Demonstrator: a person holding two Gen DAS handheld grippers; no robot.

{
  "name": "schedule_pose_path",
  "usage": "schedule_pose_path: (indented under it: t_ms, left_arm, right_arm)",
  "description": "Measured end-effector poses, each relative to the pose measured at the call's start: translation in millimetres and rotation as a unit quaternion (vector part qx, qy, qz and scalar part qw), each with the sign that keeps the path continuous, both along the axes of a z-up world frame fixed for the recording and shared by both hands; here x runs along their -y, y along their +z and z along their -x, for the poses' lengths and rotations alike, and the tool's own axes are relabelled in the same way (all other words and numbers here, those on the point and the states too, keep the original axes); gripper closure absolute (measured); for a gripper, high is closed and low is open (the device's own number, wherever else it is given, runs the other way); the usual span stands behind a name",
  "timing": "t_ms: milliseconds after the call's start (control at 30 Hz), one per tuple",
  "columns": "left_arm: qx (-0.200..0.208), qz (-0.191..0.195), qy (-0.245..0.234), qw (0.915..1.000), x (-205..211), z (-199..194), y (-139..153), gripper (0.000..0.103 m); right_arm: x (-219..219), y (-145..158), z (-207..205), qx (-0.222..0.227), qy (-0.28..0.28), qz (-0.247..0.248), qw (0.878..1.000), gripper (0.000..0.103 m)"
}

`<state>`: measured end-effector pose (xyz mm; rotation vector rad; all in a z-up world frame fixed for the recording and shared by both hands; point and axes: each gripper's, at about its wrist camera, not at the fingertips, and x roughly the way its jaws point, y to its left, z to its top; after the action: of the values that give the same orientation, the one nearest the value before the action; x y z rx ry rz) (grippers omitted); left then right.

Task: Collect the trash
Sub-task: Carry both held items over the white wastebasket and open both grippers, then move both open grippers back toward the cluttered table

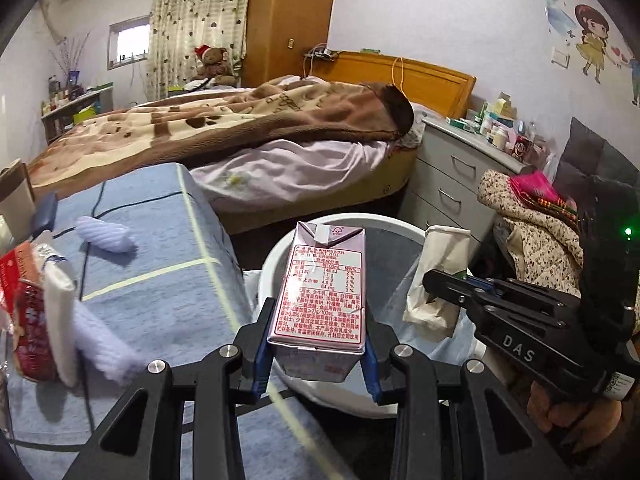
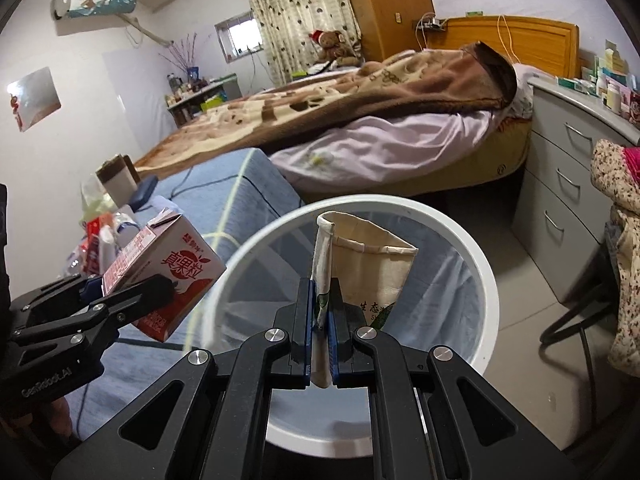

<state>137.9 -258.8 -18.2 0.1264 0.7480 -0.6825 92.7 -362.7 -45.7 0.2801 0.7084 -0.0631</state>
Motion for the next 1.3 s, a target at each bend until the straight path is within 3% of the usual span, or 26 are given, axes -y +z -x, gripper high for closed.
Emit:
schedule_pose_path:
  t_ms: [300,433,500,700,1100,1233,1300]
  left_arm:
    - [-0.018,-0.004,-0.019,0.9997,16.8,-10.7,-10.3,0.066]
    - [-0.019,-0.002,-0.022,0.9996,19.5,-11.4,-10.3,0.055]
    - [-0.022,-0.001,-0.02,0.9995,17.6,-12.1,-10.3,0.054]
    - [-0.019,0.008,-0.008,0.9998,7.4,-13.1,-5.2,0.049]
    - [0.002,0.02,0.038,0.9991,-45.9,-6.4,8.9,0.048]
    - [0.012,0.031,0.066,0.9973,-77.8,-2.8,14.7,0.048]
    - [0.021,0.03,0.083,0.9959,-93.9,-1.0,17.5,0.048]
  right_arm:
    - [16.6,-7.9,-3.4,-0.022,-0.014,0.004,1.0,0.096]
    - [19.8,-9.6,-4.7,-0.033,-0.023,0.01,0.999,0.095]
    - [20.6,-10.5,-4.6,-0.037,-0.025,0.011,0.999,0.095]
    - [21.2,-10.2,-2.3,-0.035,-0.029,0.008,0.999,0.079]
    - [-7.5,10.9,1.1,-0.001,-0.01,0.012,1.0,0.074]
    - [-25.3,18.5,0.9,0.019,0.007,0.005,1.0,0.06]
    - [-34.9,21.1,-1.3,0.026,0.019,0.003,0.999,0.058]
